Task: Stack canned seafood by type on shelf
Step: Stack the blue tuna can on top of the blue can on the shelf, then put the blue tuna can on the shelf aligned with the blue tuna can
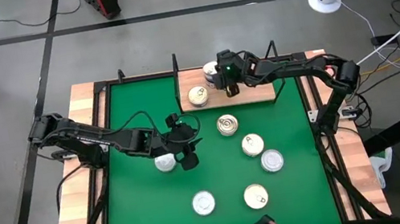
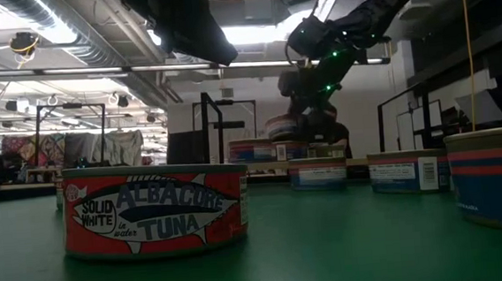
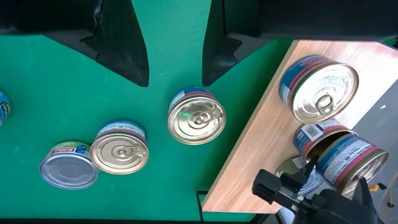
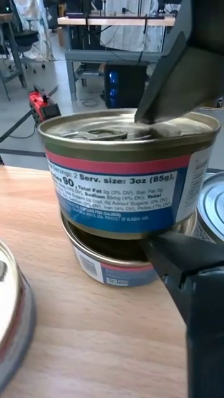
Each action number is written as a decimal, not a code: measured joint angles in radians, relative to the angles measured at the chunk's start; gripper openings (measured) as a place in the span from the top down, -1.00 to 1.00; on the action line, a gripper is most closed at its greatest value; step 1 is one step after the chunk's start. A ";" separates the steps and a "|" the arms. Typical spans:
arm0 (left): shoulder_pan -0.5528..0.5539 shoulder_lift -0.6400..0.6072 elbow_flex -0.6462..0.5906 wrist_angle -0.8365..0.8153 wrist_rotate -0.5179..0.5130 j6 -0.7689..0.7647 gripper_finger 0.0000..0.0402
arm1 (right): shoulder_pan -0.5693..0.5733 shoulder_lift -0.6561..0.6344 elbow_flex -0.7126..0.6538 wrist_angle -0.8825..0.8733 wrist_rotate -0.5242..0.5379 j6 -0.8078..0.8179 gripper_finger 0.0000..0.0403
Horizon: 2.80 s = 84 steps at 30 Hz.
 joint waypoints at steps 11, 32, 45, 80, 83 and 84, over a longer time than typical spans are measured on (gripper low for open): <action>0.000 0.000 0.000 0.000 0.000 -0.014 0.29 | 0.000 0.000 0.012 -0.078 0.002 0.000 -0.43; 0.000 0.000 0.000 0.000 0.000 -0.015 0.29 | 0.000 0.001 0.124 -0.262 0.000 0.000 -0.43; 0.000 0.000 0.000 0.000 0.000 -0.016 0.29 | 0.015 0.001 0.131 -0.376 0.050 0.000 -0.43; 0.125 0.411 -0.001 0.542 0.138 0.525 0.29 | 0.252 -0.241 0.028 -0.819 -0.287 0.624 -0.43; 0.137 0.441 -0.001 0.560 0.148 0.567 0.29 | 0.266 -0.241 -0.038 -0.757 -0.288 0.633 -0.43; 0.141 0.450 -0.001 0.562 0.152 0.582 0.29 | 0.273 -0.241 -0.060 -0.734 -0.290 0.633 -0.43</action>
